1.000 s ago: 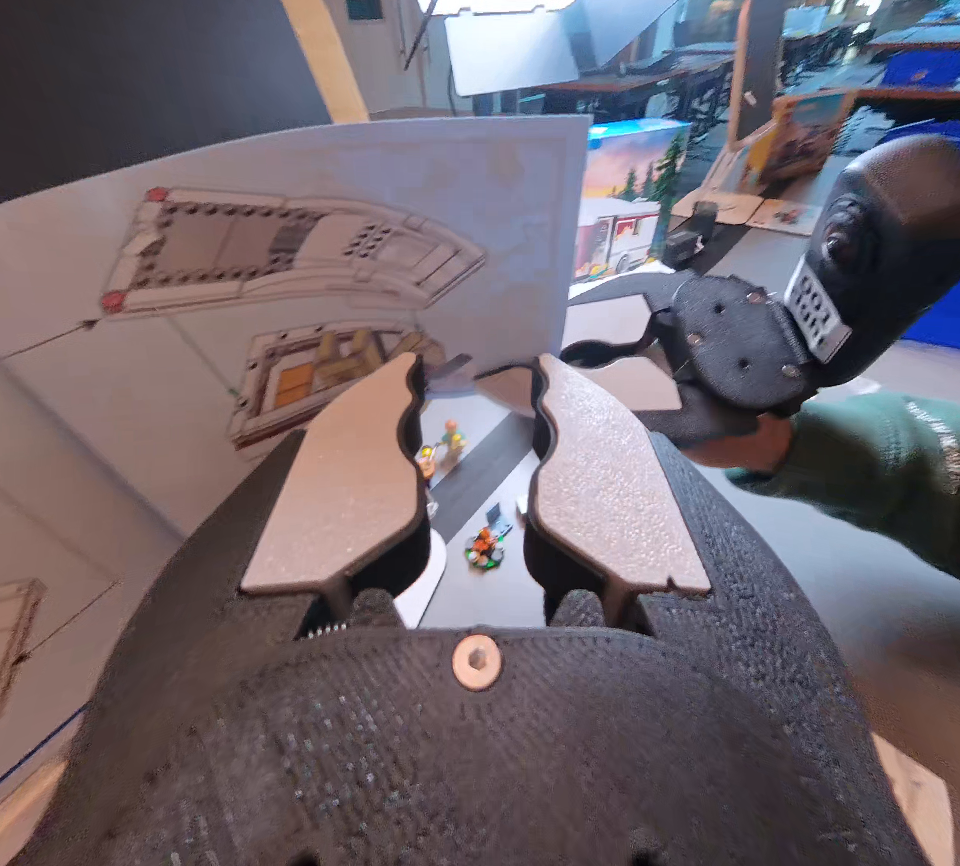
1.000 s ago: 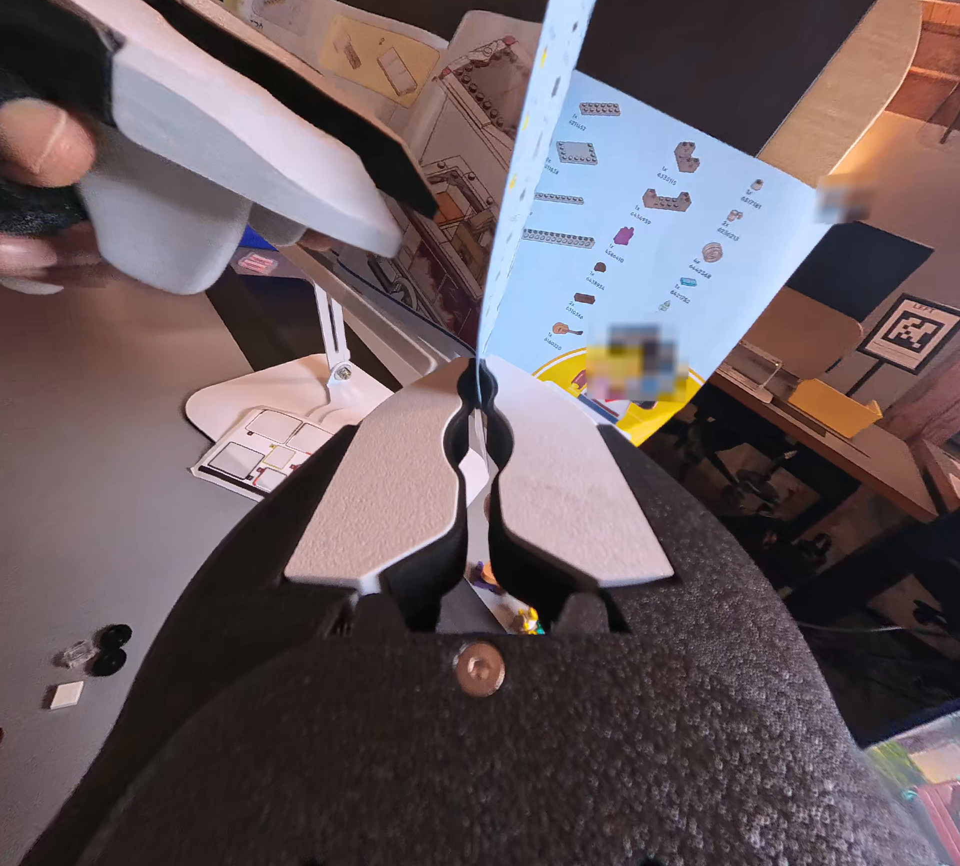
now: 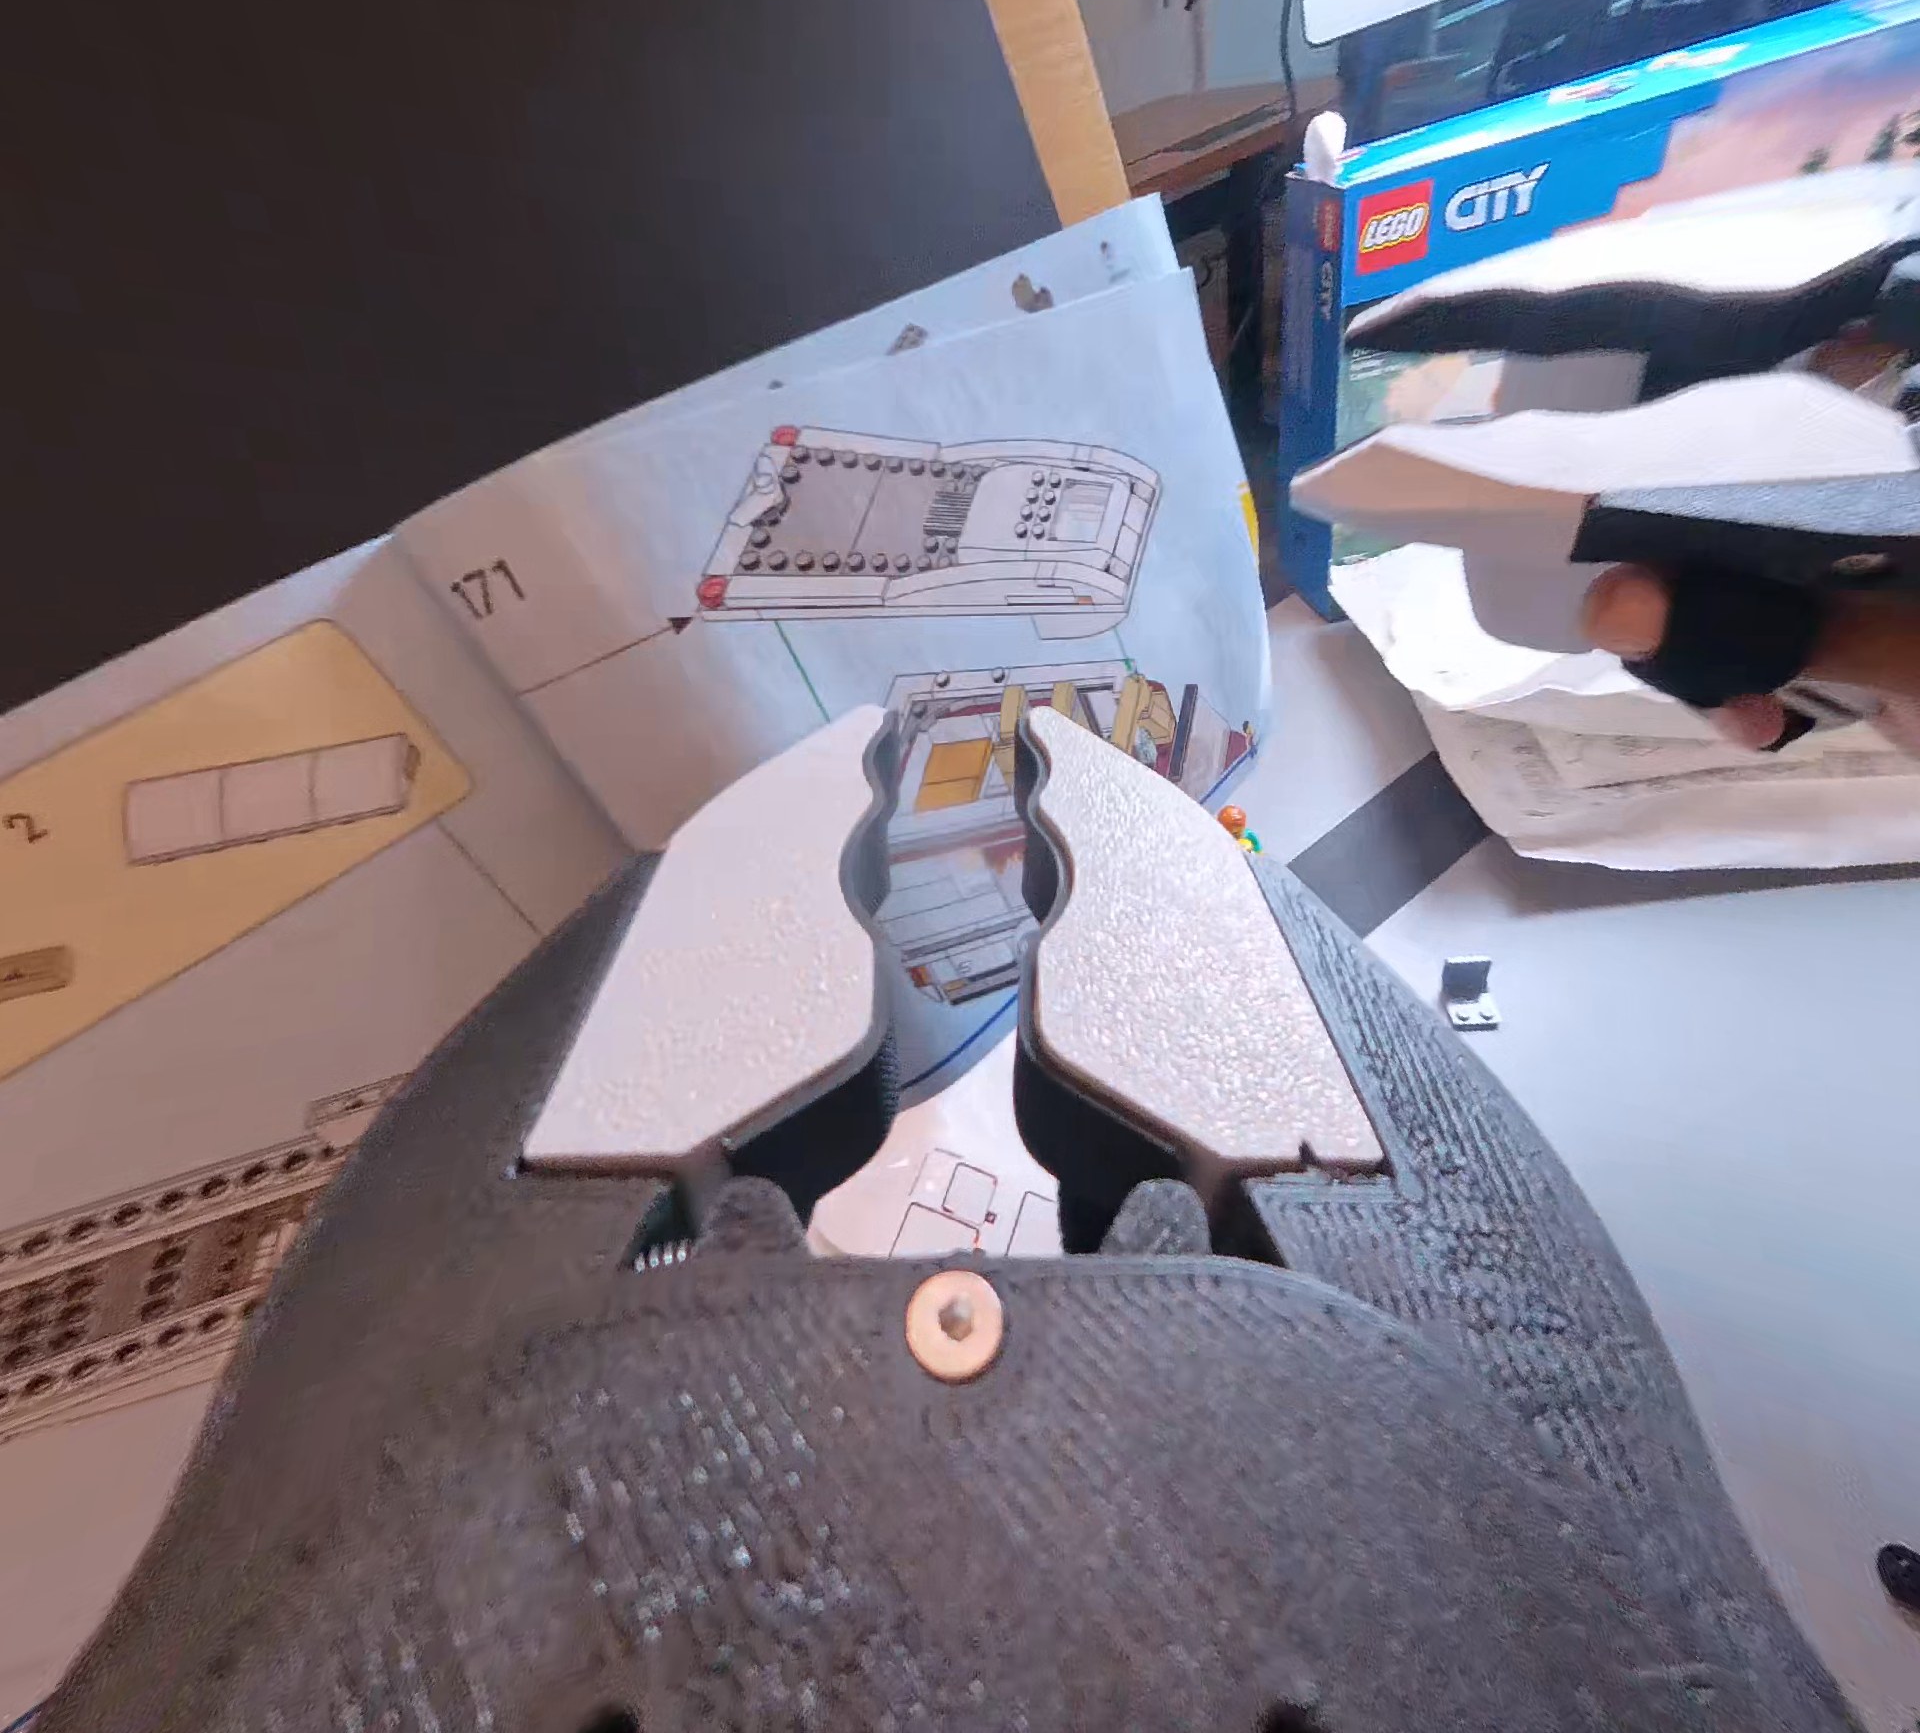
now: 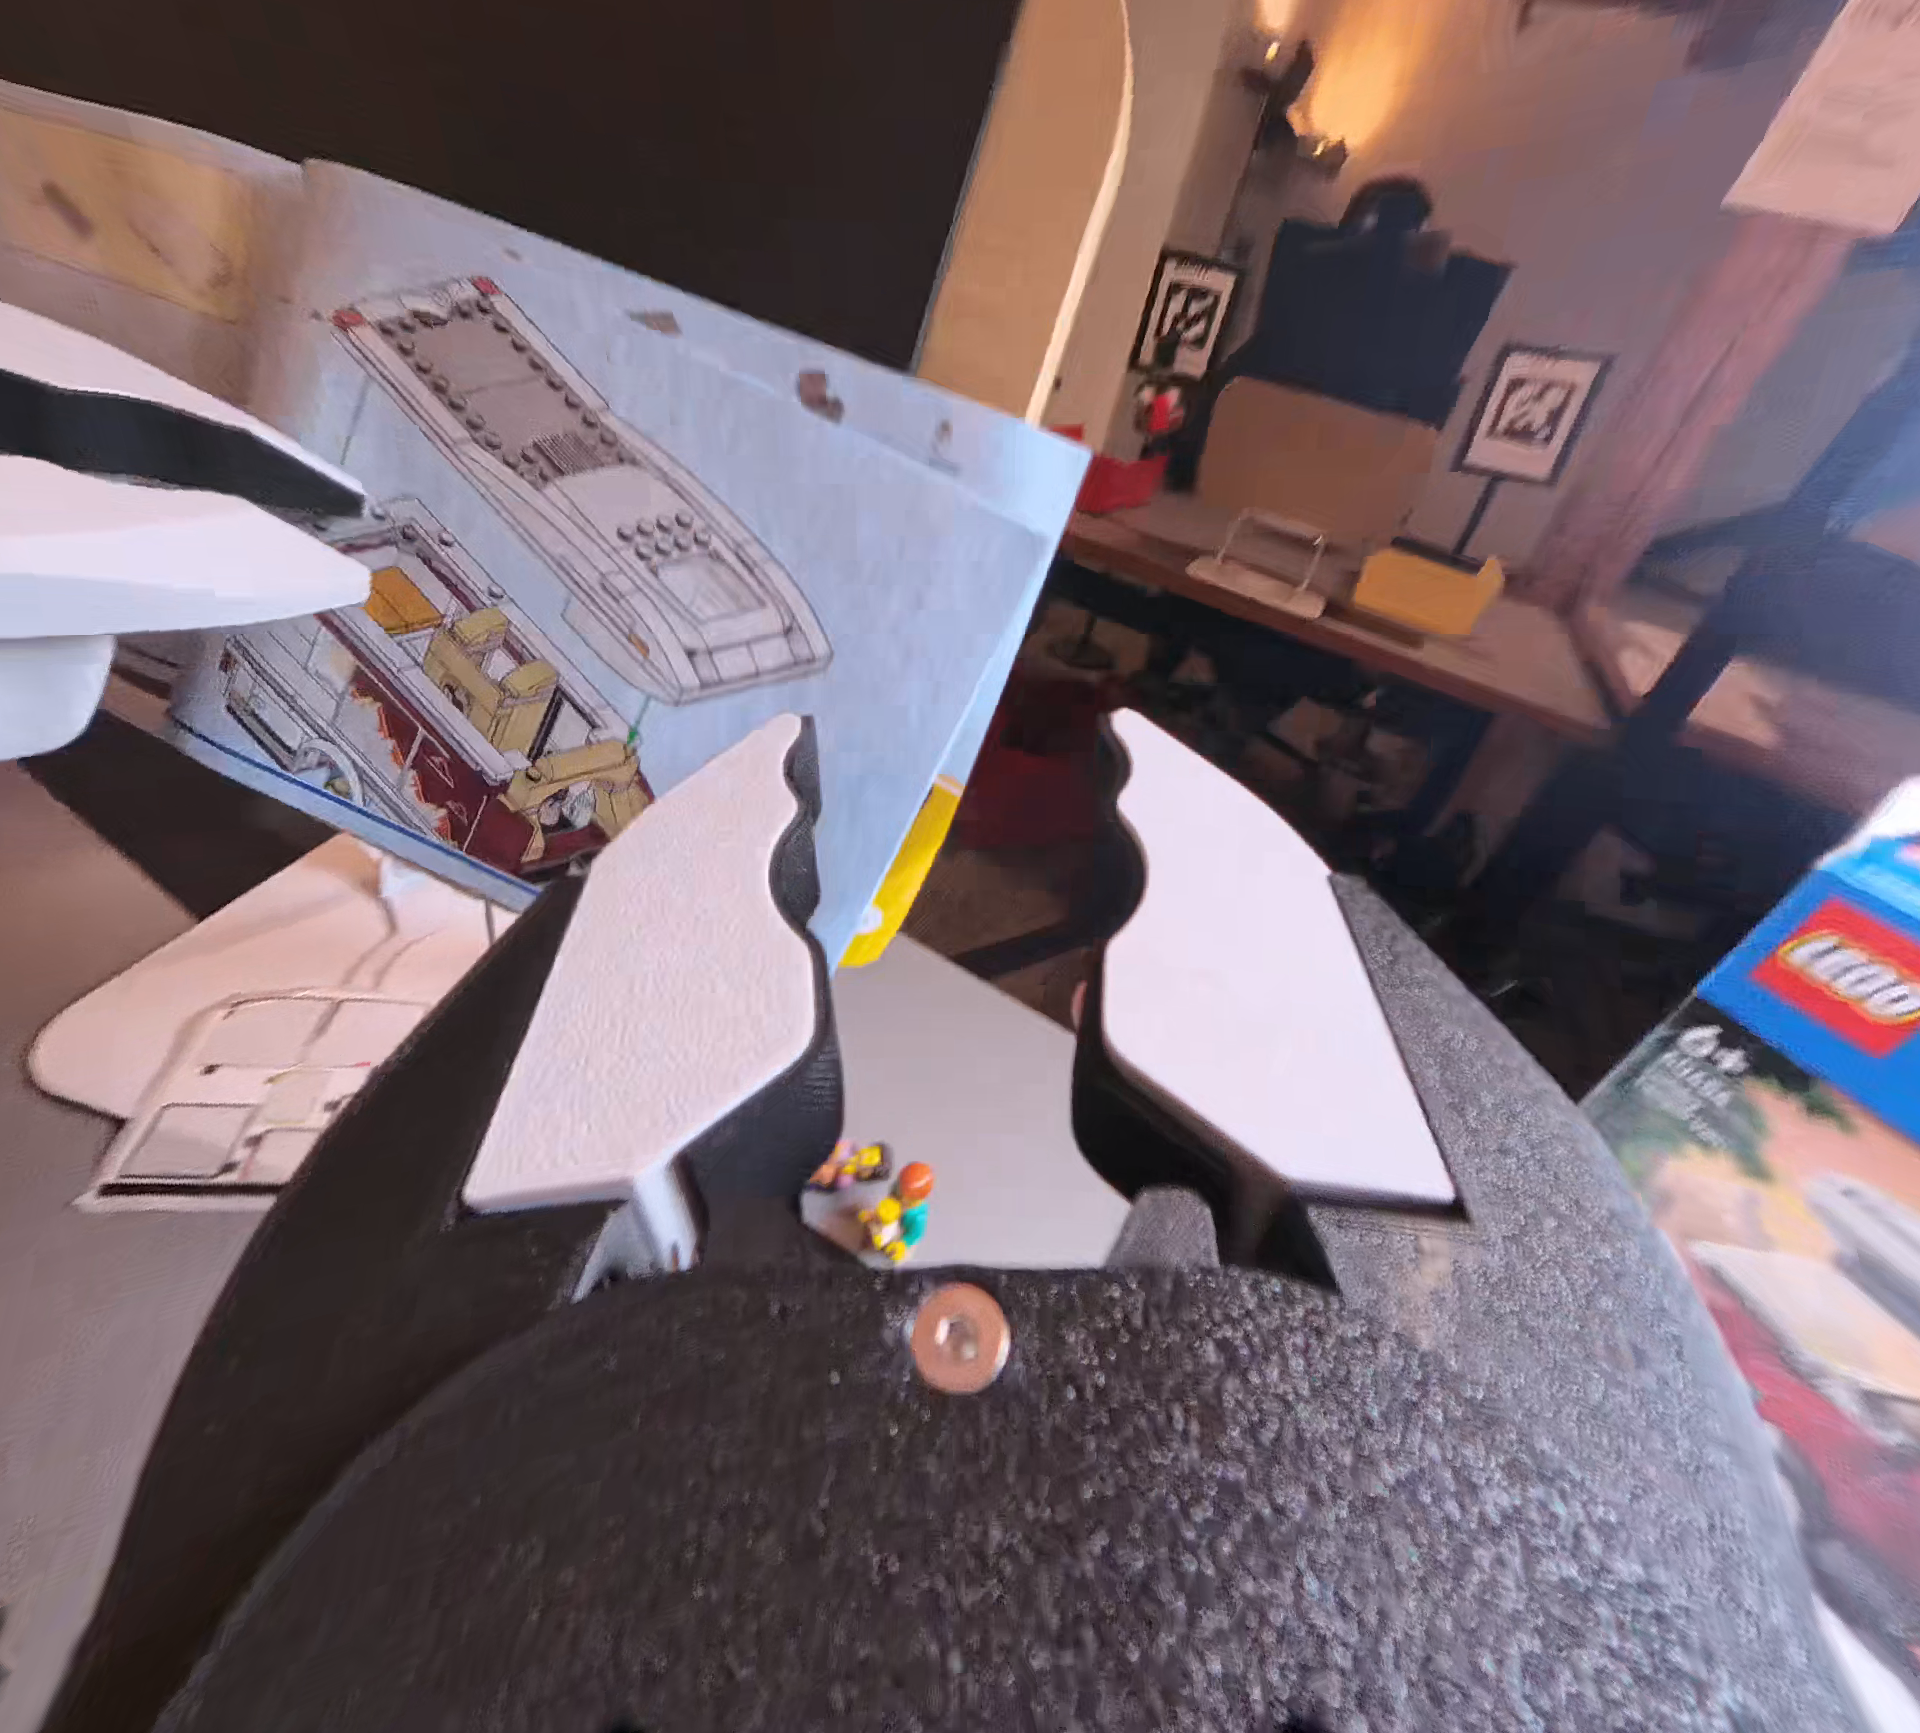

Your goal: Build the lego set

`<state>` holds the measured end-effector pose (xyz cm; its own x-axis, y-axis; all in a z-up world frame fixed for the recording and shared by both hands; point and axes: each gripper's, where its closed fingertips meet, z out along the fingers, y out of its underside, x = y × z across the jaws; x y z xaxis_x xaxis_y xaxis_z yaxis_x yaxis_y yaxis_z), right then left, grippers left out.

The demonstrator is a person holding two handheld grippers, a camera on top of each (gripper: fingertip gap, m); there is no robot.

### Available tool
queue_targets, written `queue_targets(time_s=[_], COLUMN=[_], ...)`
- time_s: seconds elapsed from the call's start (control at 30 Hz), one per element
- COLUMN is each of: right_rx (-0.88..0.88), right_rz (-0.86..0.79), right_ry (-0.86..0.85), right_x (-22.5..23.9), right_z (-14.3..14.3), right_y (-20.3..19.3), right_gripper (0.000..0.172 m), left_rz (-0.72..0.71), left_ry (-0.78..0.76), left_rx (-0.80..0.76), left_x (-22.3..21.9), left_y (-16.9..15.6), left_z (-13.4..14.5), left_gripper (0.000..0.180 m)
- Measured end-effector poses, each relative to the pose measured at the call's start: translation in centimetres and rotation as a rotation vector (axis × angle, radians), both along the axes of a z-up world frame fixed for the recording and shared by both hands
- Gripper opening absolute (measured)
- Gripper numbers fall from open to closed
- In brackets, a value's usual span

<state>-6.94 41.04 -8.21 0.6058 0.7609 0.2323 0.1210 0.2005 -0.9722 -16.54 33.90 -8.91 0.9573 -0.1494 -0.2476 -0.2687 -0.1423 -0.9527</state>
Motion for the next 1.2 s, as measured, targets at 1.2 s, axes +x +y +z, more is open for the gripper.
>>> queue_targets(time_s=[1.2], right_rx=[0.161], right_rz=[0.043], right_ry=[-0.191], right_x=[-5.3], right_z=[0.2], right_y=[0.5], right_gripper=[0.085], left_rz=[-0.005], left_ry=[-0.076], left_rx=[-0.047], left_x=[-1.7], left_y=[0.2], left_z=[-1.6], left_gripper=[0.008])
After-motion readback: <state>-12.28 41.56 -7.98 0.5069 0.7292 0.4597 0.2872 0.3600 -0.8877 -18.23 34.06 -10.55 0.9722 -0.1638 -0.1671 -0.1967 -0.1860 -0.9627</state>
